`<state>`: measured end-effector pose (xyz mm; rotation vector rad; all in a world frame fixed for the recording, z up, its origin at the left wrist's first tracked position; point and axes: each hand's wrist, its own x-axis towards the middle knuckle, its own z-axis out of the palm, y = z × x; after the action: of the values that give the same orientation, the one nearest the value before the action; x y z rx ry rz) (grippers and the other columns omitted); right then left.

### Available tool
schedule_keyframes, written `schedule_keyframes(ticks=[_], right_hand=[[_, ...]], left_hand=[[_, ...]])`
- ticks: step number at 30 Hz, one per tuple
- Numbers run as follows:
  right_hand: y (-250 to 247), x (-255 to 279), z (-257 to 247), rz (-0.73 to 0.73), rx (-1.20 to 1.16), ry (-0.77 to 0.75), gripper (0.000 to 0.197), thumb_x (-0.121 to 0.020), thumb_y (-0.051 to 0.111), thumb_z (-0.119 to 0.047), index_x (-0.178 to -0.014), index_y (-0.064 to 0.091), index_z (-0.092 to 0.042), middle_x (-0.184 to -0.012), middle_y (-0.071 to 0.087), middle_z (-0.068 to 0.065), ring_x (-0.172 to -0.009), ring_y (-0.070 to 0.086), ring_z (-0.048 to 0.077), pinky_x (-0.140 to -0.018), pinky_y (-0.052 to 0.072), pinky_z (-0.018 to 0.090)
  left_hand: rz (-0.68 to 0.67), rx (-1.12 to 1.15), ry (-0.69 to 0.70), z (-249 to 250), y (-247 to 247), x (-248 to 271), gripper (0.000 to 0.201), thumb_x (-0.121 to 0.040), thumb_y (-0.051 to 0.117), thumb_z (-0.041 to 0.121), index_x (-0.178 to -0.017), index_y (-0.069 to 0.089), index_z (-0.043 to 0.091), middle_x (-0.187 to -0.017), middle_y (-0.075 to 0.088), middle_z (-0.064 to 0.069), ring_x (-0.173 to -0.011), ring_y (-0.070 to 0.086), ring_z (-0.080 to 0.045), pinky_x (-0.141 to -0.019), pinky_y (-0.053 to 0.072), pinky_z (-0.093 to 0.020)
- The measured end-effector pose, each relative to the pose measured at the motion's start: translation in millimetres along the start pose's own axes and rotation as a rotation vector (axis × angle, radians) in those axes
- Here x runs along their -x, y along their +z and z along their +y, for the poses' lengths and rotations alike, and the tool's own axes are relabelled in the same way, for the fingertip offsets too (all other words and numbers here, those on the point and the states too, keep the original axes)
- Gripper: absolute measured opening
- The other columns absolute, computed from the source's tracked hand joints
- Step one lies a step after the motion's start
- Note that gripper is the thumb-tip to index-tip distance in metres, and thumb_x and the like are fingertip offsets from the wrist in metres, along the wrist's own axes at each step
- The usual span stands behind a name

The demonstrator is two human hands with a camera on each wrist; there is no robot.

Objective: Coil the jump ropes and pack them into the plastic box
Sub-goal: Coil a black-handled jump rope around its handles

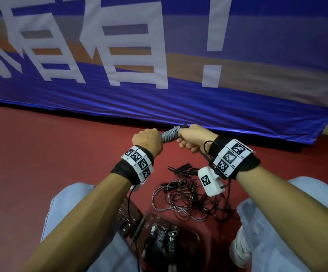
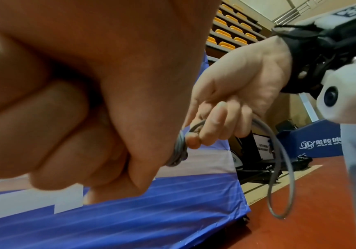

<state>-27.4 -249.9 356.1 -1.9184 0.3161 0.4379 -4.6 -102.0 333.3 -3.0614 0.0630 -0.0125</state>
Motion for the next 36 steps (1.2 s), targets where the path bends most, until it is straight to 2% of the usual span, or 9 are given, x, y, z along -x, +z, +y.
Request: schedule_keyframes(ticks=[5,8,12,14,19,24,28,32,36], right_hand=[[-7,-3,15,0.080,0.467,-0.175,0.024,-0.092,0.058,-0.007,-0.077,0.078,-0.005,-0.070,0.074,0.001,-0.049,0.056,0.006,-0.052,0.042,0.020],[-19,-1,16,0.051,0.615,-0.309,0.033,-0.099,0.064,-0.020,-0.073,0.078,-0.006,-0.061,0.071,-0.006,-0.052,0.059,-0.005,-0.055,0.040,0.011],[-33,1,14,-0.030,0.728,-0.399,0.030,-0.085,0.083,-0.035,-0.071,0.075,-0.009,-0.060,0.072,0.001,-0.063,0.066,0.024,-0.063,0.053,0.034],[-38,0,14,-0.054,0.769,-0.415,0.031,-0.076,0.089,-0.038,-0.072,0.076,-0.010,-0.062,0.073,0.002,-0.067,0.068,0.022,-0.067,0.054,0.036],[-43,-1,13,-0.034,0.756,-0.459,0.054,-0.058,0.096,-0.048,-0.096,0.071,-0.017,-0.079,0.069,-0.003,-0.067,0.060,0.011,-0.061,0.046,0.026],[-48,3,14,-0.273,0.777,-0.418,0.057,-0.070,0.086,-0.057,-0.116,0.076,-0.025,-0.096,0.077,-0.013,-0.089,0.070,0.001,-0.088,0.053,0.024],[-43,5,17,-0.487,0.664,-0.351,0.038,-0.078,0.083,-0.055,-0.087,0.074,-0.019,-0.067,0.058,0.001,-0.049,0.036,0.012,-0.051,0.029,0.025],[-40,12,13,-0.655,0.360,-0.319,0.048,-0.089,0.078,-0.029,-0.111,0.067,0.012,-0.102,0.078,0.013,-0.045,0.027,0.005,-0.042,0.022,0.018],[-39,8,9,-0.751,0.030,-0.383,0.074,-0.087,0.076,-0.042,-0.118,0.057,0.022,-0.092,0.077,0.011,-0.038,0.026,0.002,-0.037,0.023,0.015]], left_hand=[[-0.129,-0.041,0.074,-3,3,4,0.028,-0.090,0.062,0.028,-0.113,0.067,0.013,-0.104,0.069,-0.004,-0.094,0.068,-0.026,-0.071,0.045,-0.032],[-0.159,-0.066,0.160,-10,0,3,0.030,-0.088,0.063,0.029,-0.113,0.066,0.012,-0.102,0.068,-0.005,-0.092,0.067,-0.028,-0.071,0.046,-0.033],[-0.107,-0.212,0.325,-16,-3,4,0.028,-0.087,0.062,0.028,-0.109,0.067,0.011,-0.106,0.070,-0.007,-0.096,0.069,-0.029,-0.071,0.046,-0.035],[-0.086,-0.258,0.399,-17,-3,5,0.027,-0.087,0.062,0.029,-0.107,0.067,0.011,-0.105,0.070,-0.007,-0.095,0.068,-0.030,-0.072,0.048,-0.036],[0.013,-0.380,0.526,-21,-14,4,0.022,-0.087,0.060,0.029,-0.100,0.066,0.012,-0.102,0.070,-0.008,-0.092,0.069,-0.032,-0.067,0.042,-0.035],[0.089,-0.471,0.619,-21,-26,4,0.021,-0.092,0.057,0.033,-0.093,0.066,0.013,-0.096,0.070,-0.006,-0.085,0.068,-0.031,-0.064,0.042,-0.036],[0.191,-0.503,0.679,-24,-42,4,0.014,-0.089,0.057,0.026,-0.089,0.067,0.017,-0.086,0.069,-0.004,-0.078,0.067,-0.032,-0.060,0.037,-0.035],[0.300,-0.394,0.680,-37,-53,4,0.010,-0.071,0.076,0.028,-0.074,0.068,0.021,-0.056,0.061,0.000,-0.048,0.059,-0.030,-0.050,0.028,-0.029],[0.503,-0.155,0.665,-54,-59,1,0.011,-0.073,0.071,0.028,-0.074,0.066,0.019,-0.053,0.059,0.002,-0.041,0.054,-0.028,-0.048,0.026,-0.025]])
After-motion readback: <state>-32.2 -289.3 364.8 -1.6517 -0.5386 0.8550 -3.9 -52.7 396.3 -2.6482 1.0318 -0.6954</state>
